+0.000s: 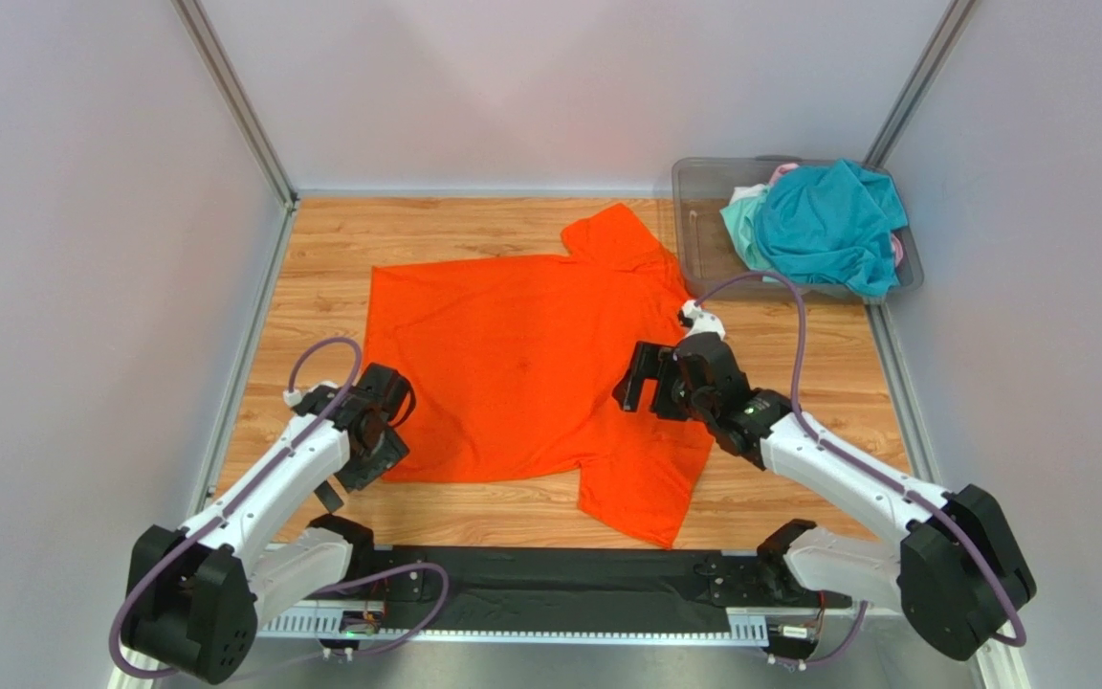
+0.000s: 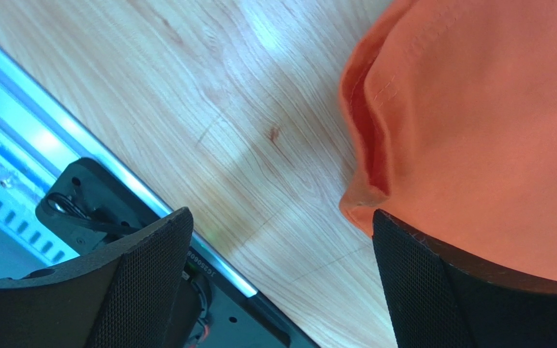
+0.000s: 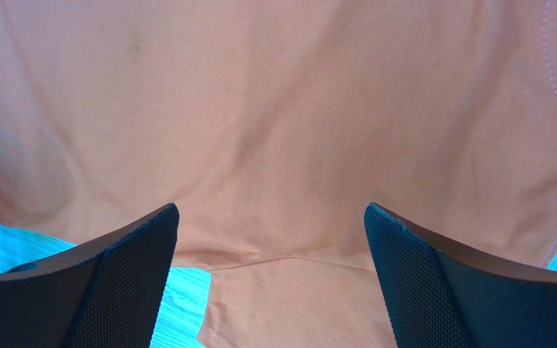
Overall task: Fold and stack the t-shirts
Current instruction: Fold the tshirt
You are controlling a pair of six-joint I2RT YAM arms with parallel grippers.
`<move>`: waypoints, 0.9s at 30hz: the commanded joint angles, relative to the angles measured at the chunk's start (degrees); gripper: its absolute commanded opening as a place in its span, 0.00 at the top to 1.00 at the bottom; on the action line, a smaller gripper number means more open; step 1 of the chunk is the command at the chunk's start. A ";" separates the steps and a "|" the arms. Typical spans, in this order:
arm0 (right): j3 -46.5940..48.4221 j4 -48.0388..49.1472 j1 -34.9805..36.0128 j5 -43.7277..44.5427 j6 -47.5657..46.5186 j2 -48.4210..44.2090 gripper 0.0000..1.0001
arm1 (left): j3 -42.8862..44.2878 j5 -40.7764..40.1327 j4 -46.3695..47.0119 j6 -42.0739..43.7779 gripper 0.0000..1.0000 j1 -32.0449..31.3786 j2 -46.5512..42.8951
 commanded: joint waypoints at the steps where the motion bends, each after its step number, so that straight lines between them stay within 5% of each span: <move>1: -0.51 -0.05 0.11 2.29 -0.46 -2.28 0.00 | 2.91 -4.21 -5.53 -7.37 0.00 -0.11 -0.47; 17: -0.86 -2.87 -0.77 4.93 0.59 -5.36 0.00 | 1.78 -2.53 -0.90 -6.77 0.02 -0.11 0.48; 27: -1.21 -3.57 -1.92 5.19 0.07 -5.10 0.00 | -2.08 -2.28 7.18 -4.06 0.39 4.72 5.85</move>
